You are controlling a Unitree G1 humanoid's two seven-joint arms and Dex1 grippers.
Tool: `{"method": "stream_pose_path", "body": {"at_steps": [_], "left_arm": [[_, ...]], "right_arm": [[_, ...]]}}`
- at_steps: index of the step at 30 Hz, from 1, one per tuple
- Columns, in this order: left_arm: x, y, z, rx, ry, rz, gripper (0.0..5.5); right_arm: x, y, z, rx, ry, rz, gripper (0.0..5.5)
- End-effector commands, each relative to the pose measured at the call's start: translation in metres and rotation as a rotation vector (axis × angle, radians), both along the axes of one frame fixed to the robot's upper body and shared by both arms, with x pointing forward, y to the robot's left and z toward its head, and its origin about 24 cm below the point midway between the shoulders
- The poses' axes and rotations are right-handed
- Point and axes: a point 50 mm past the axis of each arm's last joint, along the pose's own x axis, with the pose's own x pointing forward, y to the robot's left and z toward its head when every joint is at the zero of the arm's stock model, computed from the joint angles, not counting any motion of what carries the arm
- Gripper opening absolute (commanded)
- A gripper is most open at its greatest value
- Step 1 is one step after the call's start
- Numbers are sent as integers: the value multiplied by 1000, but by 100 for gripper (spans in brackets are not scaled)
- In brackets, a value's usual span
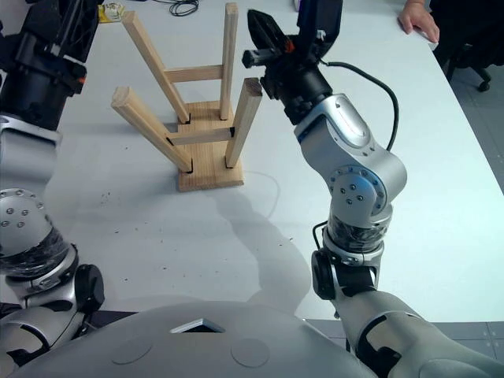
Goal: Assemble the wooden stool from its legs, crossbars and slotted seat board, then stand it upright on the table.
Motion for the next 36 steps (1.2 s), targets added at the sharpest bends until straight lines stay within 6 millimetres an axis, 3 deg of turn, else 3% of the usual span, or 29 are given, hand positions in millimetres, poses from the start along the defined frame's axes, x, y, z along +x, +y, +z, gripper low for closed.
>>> {"method": "stream_pose_path", "body": {"at_steps": [1, 7, 15, 18, 20, 23, 26, 27, 29, 32, 34, 36], "left_arm": [[-10, -15, 0, 25, -16, 26, 289], [-9, -21, -19, 59, 45, 95, 207], [5, -27, -29, 74, 55, 129, 89], [12, -27, -11, 64, -37, 127, 42], [15, -22, 15, 41, -153, 142, 4], [5, -15, 62, -46, -384, 130, 2], [-3, -17, 82, -78, -463, 72, 2], [-1, -20, 79, -68, -426, 52, 2], [10, -24, 53, -19, -251, 37, 2], [25, -36, -29, 66, 223, -18, 2], [23, -46, -77, 98, 450, -82, 2], [20, -49, -98, 95, 533, -111, 2]], "right_arm": [[-6, 5, 14, -20, -67, 17, 0], [-5, 12, -6, -71, -26, 6, 0], [5, 21, -2, -57, -55, 17, 0], [12, 25, 25, -4, -156, 42, 0], [13, 19, 59, 101, -276, 48, 0], [7, 2, 101, 279, -421, 51, 0], [5, -5, 108, 310, -446, 56, 0], [6, -4, 100, 283, -414, 57, 0], [13, 3, 73, 171, -294, 46, 0], [21, 24, -8, -119, 47, 73, 0], [18, 29, -53, -227, 214, 81, 0], [17, 32, -62, -204, 254, 84, 0]]}}
